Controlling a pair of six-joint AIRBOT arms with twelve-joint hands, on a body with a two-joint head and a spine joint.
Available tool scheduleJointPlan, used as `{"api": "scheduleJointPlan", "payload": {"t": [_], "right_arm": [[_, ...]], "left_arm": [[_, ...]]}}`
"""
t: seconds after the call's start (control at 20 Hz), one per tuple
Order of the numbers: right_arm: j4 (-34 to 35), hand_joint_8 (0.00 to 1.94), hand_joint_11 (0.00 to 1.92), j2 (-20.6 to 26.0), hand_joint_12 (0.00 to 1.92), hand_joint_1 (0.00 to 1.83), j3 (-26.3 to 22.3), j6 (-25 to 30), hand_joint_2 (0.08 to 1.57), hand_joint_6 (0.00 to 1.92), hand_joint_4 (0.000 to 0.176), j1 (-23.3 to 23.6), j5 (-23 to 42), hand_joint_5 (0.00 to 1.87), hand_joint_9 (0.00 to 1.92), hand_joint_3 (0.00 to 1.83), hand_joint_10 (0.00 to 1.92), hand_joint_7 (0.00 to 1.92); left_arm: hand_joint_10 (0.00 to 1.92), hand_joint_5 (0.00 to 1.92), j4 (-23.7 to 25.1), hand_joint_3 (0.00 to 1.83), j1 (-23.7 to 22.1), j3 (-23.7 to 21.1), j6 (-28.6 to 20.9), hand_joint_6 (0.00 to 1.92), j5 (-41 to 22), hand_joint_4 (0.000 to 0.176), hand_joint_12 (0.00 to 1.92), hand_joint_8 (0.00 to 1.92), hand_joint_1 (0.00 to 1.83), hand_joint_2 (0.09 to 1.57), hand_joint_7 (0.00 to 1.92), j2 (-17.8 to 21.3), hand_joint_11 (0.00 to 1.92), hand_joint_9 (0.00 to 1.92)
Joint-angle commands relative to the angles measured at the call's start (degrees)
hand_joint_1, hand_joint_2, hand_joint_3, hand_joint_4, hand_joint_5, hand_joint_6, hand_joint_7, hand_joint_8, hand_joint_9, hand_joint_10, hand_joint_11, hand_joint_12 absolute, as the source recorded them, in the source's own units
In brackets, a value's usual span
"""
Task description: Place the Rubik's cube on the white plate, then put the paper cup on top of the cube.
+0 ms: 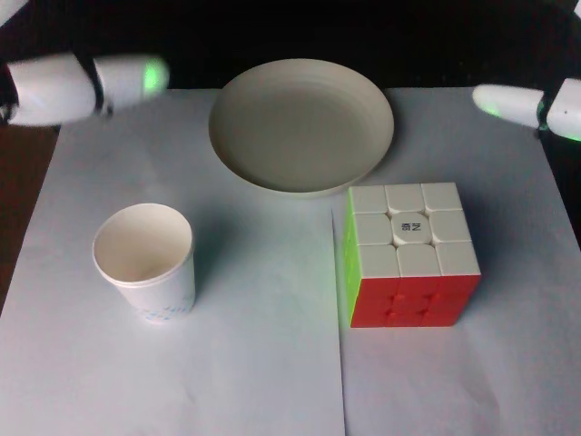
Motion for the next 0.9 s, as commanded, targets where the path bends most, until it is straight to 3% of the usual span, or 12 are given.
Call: {"api": "scheduleJointPlan", "payload": {"t": [0.0,0.05,0.1,0.15,0.3,0.35,0.4,0.5,0.6,0.7,0.8,0.85], "right_arm": [[0.08,0.0,0.0,-0.1,1.39,0.22,0.28,-0.11,1.35,0.0,0.016,0.79,6.85,0.0,0.05,0.01,0.03,0.0],[0.08,0.0,0.0,-0.1,1.39,0.22,0.28,-0.11,1.35,0.0,0.014,0.79,6.83,0.0,0.05,0.01,0.03,0.0],[0.08,0.0,0.0,-0.1,1.39,0.23,0.28,-0.11,1.34,0.0,0.037,0.79,6.83,0.0,0.06,0.0,0.04,0.0],[0.08,0.0,0.0,-0.1,1.47,0.22,0.27,-0.11,1.34,0.0,0.051,0.78,6.83,0.0,0.09,0.0,0.05,0.0],[0.08,0.0,0.0,-0.09,1.37,0.22,0.22,-0.06,1.35,0.0,0.0,0.74,6.83,0.0,0.06,0.0,0.09,0.0],[0.09,0.0,0.0,-0.09,1.19,0.18,0.18,0.14,1.33,0.0,0.011,0.66,6.83,0.0,0.09,0.0,0.1,0.0],[0.09,0.0,0.0,-0.08,0.95,0.25,0.2,1.36,1.3,0.0,0.045,0.38,6.83,0.0,0.11,0.0,0.09,0.0],[0.05,0.0,0.0,0.08,0.82,0.37,0.28,3.57,1.3,0.0,0.015,0.18,6.84,0.0,0.09,0.0,0.07,0.0],[-1.15,0.0,0.0,0.1,0.69,0.34,1.17,10.21,1.22,0.0,0.041,-0.27,6.91,0.0,0.07,0.0,0.06,0.0],[-3.52,0.0,0.0,0.09,0.55,0.37,2.28,16.78,1.19,0.0,0.008,-0.79,6.97,0.0,0.08,0.0,0.06,0.0],[-6.08,0.0,0.0,0.0,0.86,0.36,2.97,23.22,1.17,0.0,0.0,-2.04,7.61,0.0,0.1,0.0,0.06,0.0],[-6.87,0.0,0.0,-0.07,0.81,0.41,2.95,24.79,1.13,0.0,0.001,-2.61,8.05,0.0,0.1,0.0,0.05,0.0]], "left_arm": [[0.0,0.0,-0.69,0.0,-0.93,0.29,-0.1,0.0,-7.03,0.15,0.72,0.0,0.22,1.35,0.0,-0.18,0.0,0.0],[0.0,0.0,-0.69,0.0,-0.93,0.31,-0.1,0.0,-6.98,0.149,0.72,0.0,0.22,1.35,0.0,-0.18,0.0,0.0],[0.0,0.0,-0.73,0.0,-0.93,0.35,-0.1,0.0,-7.07,0.165,0.62,0.0,0.19,1.35,0.0,-0.22,0.0,0.0],[0.0,0.0,-0.77,0.0,-0.93,0.37,-0.11,0.0,-7.16,0.152,0.47,0.0,0.17,1.36,0.0,-0.35,0.0,0.0],[0.0,0.0,-0.78,0.0,-0.95,0.54,-0.12,0.0,-7.36,0.143,0.53,0.0,0.17,1.37,0.0,-0.8,0.0,0.0],[0.0,0.0,-0.84,0.0,-0.95,0.57,-0.13,0.0,-7.42,0.156,0.49,0.0,0.19,1.36,0.0,-0.8,0.0,0.0],[0.0,0.0,-0.99,0.0,-0.94,0.62,-0.13,0.0,-7.52,0.155,0.5,0.0,0.2,1.36,0.0,-0.8,0.0,0.0],[0.0,0.0,-1.39,0.0,-0.93,0.69,-0.13,0.0,-7.65,0.151,0.61,0.0,0.19,1.36,0.0,-0.75,0.0,0.0],[0.0,0.0,-1.89,0.0,-0.93,0.89,-0.14,0.0,-7.66,0.156,0.78,0.0,0.23,1.36,0.0,-0.79,0.0,0.0],[0.0,0.0,-2.22,0.0,-0.93,0.94,-0.14,0.0,-7.67,0.17,0.82,0.0,0.23,1.36,0.0,-0.77,0.0,0.0],[0.0,0.0,-2.65,0.0,-0.93,1.09,-0.14,0.0,-7.77,0.156,0.98,0.0,0.23,1.37,0.0,-0.74,0.0,0.0],[0.0,0.0,-2.86,0.0,-0.93,1.12,-0.14,0.0,-7.86,0.16,0.99,0.0,0.22,1.36,0.0,-0.75,0.0,0.0]]}}
